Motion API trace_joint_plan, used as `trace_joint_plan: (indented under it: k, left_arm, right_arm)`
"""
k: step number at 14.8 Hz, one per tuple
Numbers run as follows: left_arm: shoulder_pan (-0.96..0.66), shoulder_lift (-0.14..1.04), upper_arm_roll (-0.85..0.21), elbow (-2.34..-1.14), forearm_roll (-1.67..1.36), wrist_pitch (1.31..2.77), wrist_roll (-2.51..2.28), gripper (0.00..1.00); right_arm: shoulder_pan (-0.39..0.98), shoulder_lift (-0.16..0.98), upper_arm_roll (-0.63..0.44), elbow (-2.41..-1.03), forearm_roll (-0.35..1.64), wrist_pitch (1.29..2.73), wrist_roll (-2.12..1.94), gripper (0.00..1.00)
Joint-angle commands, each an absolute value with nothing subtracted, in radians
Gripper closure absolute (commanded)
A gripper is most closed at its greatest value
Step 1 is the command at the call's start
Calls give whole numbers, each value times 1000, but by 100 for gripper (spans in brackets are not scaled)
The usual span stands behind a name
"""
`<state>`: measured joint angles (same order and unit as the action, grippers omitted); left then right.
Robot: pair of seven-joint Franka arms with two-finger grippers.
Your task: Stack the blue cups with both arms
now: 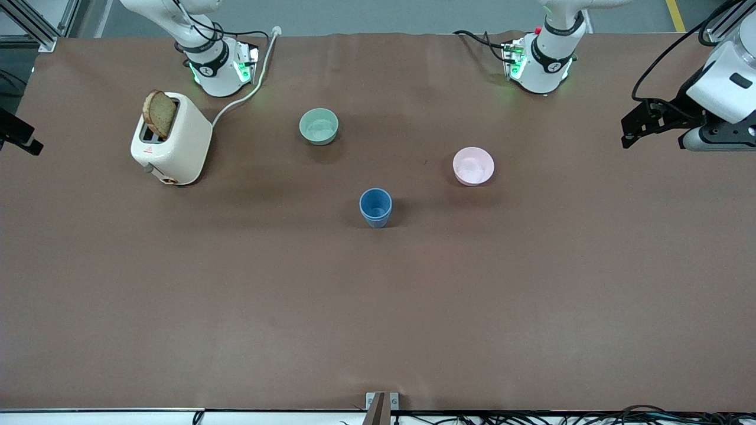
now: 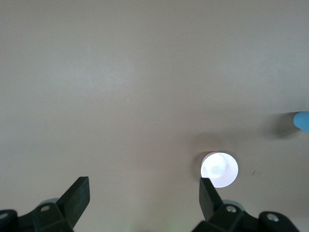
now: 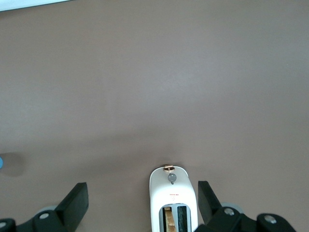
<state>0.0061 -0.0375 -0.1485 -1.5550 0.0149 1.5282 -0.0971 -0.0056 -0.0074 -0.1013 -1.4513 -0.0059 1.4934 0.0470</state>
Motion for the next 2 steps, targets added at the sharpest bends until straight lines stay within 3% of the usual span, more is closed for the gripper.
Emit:
trace_joint_plan:
  k: [1,2]
  left_arm:
    - [12,-32,-147,-1539,-2,1519,-75,0]
    - [12,-31,-147,-1539,-2,1519,-75,0]
  right_arm:
    - [-12,-14,-100,-1456,18,1497,38,0]
    - [-12,-14,-100,-1456,18,1496,38,0]
